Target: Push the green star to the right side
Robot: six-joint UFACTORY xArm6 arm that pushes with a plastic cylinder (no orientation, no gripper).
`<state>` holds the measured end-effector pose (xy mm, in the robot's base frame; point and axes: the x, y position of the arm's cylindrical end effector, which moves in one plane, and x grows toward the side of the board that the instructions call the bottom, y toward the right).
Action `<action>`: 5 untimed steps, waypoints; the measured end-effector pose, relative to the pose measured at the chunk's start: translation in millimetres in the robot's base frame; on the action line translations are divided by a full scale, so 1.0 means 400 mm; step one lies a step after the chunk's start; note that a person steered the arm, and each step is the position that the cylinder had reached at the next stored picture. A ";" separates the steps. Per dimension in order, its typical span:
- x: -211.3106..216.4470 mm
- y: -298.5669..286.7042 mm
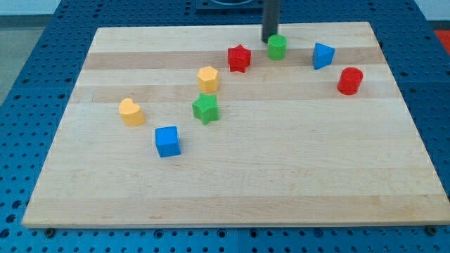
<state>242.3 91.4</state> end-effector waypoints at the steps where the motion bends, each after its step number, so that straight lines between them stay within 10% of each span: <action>1: -0.007 -0.001; 3: -0.071 0.331; 5: -0.071 0.341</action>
<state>213.8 227.9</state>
